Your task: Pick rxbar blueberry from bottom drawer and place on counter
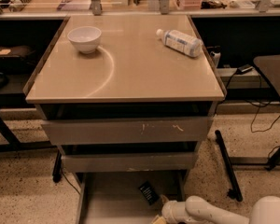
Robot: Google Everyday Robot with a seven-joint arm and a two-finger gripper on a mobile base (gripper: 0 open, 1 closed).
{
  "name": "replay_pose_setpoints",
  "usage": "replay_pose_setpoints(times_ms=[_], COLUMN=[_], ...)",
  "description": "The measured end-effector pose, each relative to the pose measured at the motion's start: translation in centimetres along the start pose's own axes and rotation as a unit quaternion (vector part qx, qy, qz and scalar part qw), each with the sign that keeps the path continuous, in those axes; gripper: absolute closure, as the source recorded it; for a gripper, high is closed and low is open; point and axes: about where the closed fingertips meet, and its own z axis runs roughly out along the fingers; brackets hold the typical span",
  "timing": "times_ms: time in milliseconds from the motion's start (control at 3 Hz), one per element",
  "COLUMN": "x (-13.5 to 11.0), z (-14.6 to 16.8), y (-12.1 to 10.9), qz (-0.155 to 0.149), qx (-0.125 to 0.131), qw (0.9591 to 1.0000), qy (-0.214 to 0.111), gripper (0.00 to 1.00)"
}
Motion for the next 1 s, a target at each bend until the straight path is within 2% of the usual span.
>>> replay_pose_setpoints(times_ms=[333,667,1000], x=[-0.2,-0.9,-1.5], z=[0.0,0.2,1.3], y=[-1.8,-3.1,-4.1], qz=[-0.003,-0.008,-0.01], qx=[0.045,0.072,0.085], qw=[0.9988,0.9968,0.9951], qy=[-0.018,-0.033,-0.051], gripper=[0.0,0.0,0.0])
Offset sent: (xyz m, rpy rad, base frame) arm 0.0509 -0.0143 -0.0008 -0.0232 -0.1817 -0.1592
